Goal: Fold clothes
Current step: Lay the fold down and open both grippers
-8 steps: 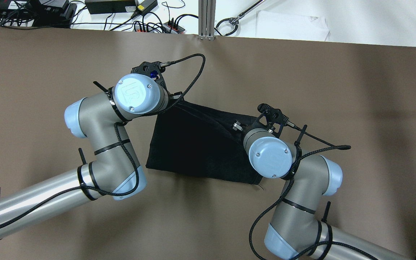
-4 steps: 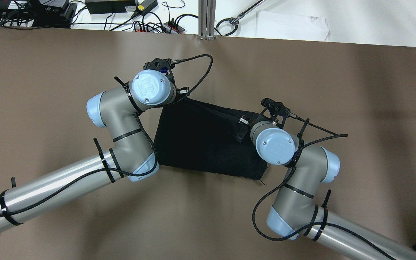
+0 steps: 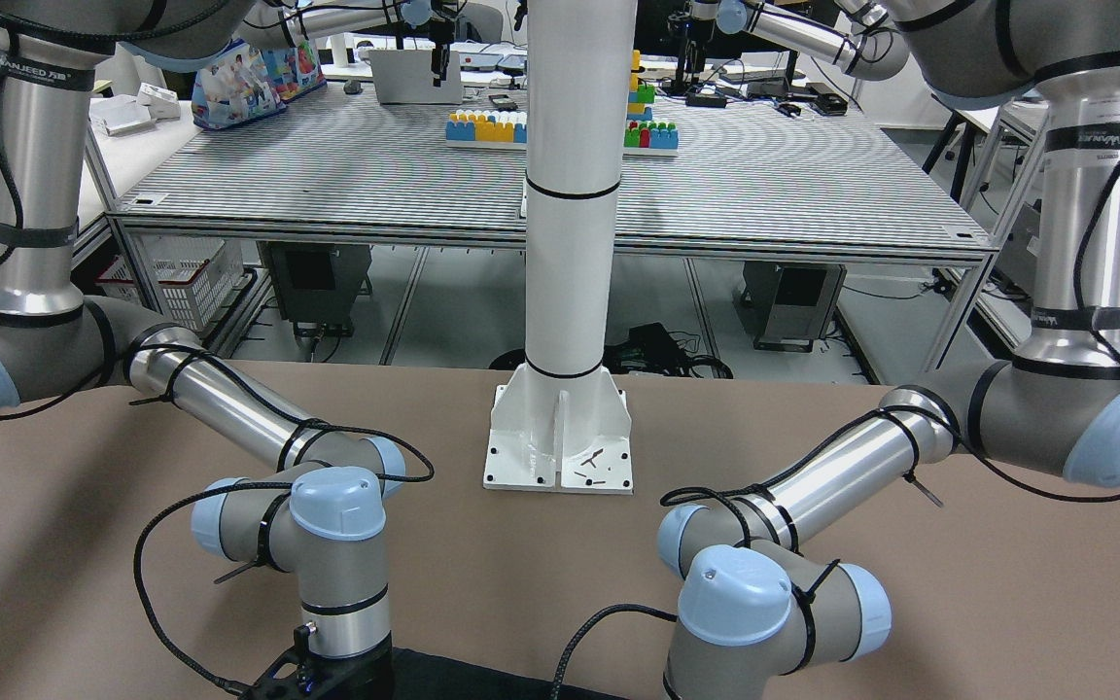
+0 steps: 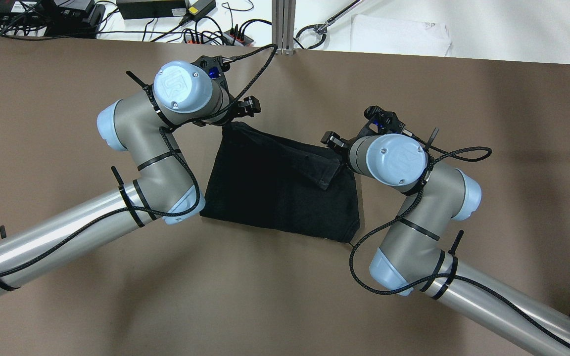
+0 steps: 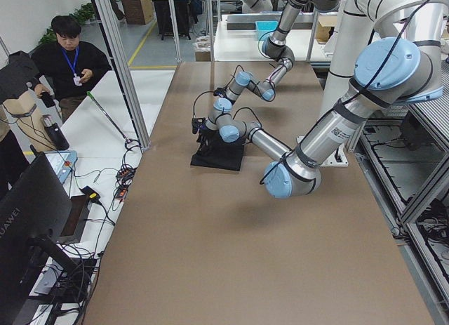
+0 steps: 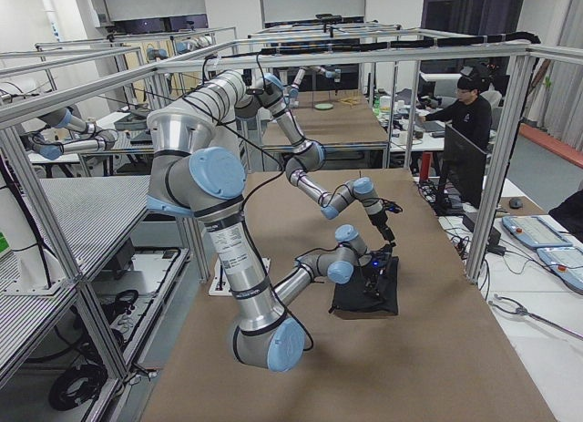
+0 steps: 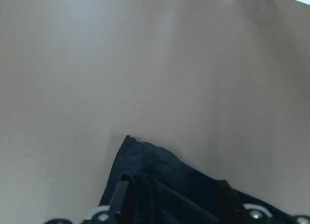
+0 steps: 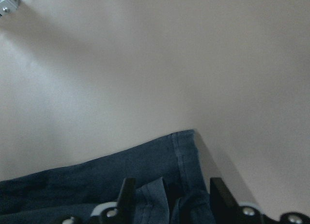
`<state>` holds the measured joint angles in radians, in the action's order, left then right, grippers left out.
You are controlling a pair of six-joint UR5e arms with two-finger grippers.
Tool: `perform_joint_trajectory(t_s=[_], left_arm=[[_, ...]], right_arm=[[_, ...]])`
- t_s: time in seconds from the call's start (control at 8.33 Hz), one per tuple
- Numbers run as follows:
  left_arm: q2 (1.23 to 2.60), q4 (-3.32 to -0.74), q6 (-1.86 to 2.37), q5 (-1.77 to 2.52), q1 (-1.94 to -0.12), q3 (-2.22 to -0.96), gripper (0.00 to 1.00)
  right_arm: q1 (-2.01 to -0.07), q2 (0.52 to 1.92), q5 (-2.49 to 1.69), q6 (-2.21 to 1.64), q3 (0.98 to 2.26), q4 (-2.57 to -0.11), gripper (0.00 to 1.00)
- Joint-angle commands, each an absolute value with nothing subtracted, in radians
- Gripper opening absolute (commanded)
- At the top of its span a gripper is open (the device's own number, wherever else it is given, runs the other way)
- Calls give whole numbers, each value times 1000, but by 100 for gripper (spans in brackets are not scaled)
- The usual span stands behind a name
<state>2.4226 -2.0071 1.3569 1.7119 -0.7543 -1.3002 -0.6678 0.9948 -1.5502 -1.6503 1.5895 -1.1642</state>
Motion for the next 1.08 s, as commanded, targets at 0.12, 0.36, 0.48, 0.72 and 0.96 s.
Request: perform_joint_trajectory(t_s=[0.12, 0.36, 0.48, 0.72, 0.96], left_arm=[[2392, -2010, 1351, 1790, -790, -1345, 100], [2384, -2010, 1350, 1787, -790, -1345, 100], [2376, -2010, 1348, 1786, -790, -1345, 100], [2361, -2029, 1344, 1786, -788, -1347, 100], [2332, -2075, 1342, 1786, -790, -1345, 100]], right_arm=[[-568, 988, -1527, -1880, 1608, -1164, 77], [-451, 991, -1348, -1904, 1595, -1172, 60], [-449, 992, -1342, -1905, 1595, -1177, 55], [-449, 991, -1341, -1898, 1565, -1177, 46], [-460, 991, -1336, -1894, 1555, -1175, 31]])
